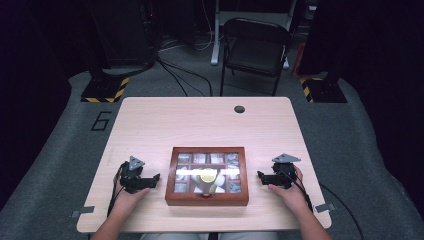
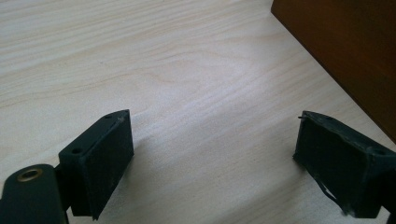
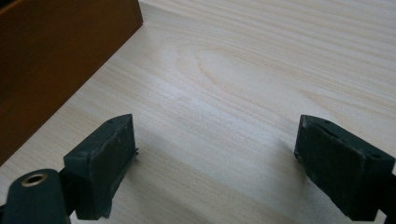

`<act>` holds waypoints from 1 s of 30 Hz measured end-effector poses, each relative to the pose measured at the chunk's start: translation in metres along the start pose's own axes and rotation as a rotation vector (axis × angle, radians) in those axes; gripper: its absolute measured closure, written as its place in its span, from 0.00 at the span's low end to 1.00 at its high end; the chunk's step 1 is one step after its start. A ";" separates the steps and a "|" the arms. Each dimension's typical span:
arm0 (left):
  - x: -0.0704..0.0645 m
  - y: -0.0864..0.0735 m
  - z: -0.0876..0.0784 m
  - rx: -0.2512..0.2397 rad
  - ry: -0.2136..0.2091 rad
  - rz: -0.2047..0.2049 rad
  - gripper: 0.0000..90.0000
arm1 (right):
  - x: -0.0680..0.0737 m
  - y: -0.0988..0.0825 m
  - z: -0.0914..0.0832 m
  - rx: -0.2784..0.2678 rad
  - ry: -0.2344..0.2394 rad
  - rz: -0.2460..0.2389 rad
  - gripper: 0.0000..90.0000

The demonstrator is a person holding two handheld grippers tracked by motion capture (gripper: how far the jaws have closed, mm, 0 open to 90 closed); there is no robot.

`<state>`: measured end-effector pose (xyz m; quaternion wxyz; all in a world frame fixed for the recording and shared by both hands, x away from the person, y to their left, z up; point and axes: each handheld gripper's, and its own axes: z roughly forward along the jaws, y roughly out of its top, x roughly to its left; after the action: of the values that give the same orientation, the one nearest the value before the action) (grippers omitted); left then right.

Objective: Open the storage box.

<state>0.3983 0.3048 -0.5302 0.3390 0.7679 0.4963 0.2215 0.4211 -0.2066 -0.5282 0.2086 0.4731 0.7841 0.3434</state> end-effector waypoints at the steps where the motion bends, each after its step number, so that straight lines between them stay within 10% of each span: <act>1: 0.000 0.000 0.000 0.000 0.000 0.000 0.13 | 0.000 0.000 0.000 0.000 0.000 0.000 0.13; 21: 0.002 -0.001 -0.002 -0.002 0.011 -0.018 0.17 | 0.002 0.000 -0.001 -0.008 -0.008 0.009 0.16; 30: 0.005 0.001 -0.005 0.009 0.011 -0.033 0.23 | 0.002 0.001 -0.004 -0.014 -0.011 0.022 0.33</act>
<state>0.3976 0.3101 -0.5261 0.3364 0.7599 0.5118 0.2177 0.4185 -0.2062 -0.5250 0.2123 0.4820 0.7753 0.3486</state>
